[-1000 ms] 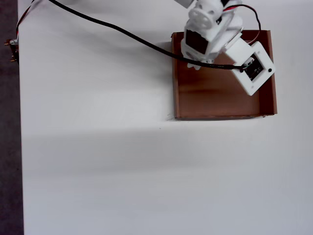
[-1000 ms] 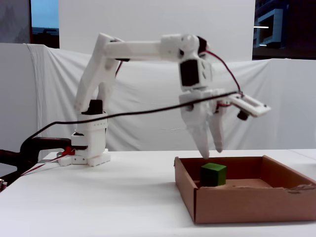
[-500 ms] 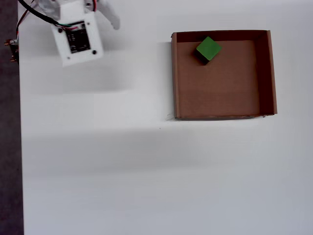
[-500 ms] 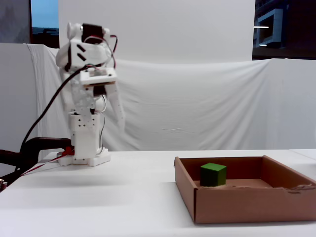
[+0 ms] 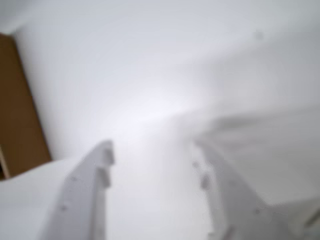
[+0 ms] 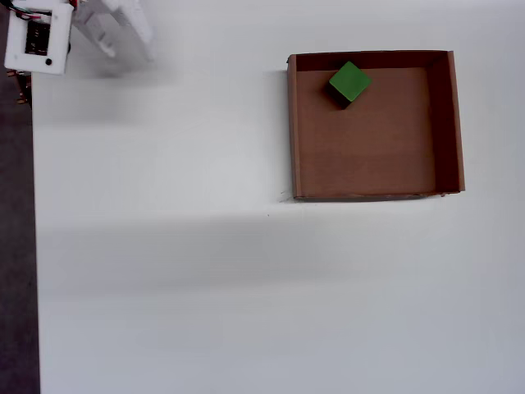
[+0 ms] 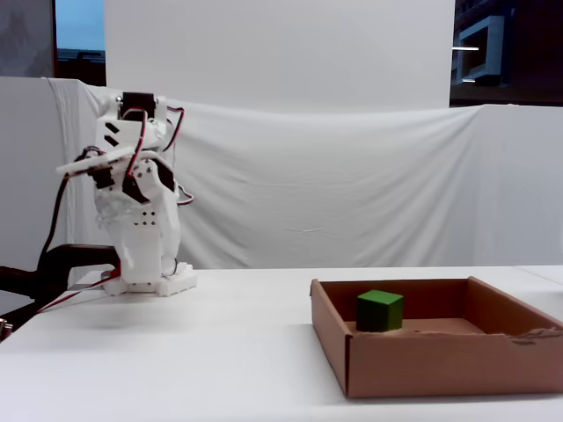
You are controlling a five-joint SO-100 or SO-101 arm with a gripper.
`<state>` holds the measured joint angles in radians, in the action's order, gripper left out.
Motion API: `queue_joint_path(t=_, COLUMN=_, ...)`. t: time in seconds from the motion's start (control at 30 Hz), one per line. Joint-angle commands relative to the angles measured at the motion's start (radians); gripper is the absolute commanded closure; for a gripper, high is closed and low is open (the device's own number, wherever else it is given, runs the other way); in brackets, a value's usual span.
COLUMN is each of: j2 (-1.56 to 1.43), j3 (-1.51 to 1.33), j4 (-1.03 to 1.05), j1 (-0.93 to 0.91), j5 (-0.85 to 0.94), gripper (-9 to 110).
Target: Grasp a green cube and put it in a box.
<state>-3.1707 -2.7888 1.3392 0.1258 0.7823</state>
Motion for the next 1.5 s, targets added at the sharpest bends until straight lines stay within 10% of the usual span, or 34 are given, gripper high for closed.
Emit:
queue_joint_path(t=0.0, j2=-0.011, j3=-0.052, j4=-0.069, j1=-0.011, j5=-0.041, gripper=80)
queue_joint_path(t=1.0, j2=-0.011, j3=-0.181, j4=-0.126, j1=-0.023, j5=-0.041, gripper=80)
queue_joint_path(t=1.47, j2=-0.014, j3=-0.183, j4=-0.121, j1=-0.356, j5=-0.072, gripper=80)
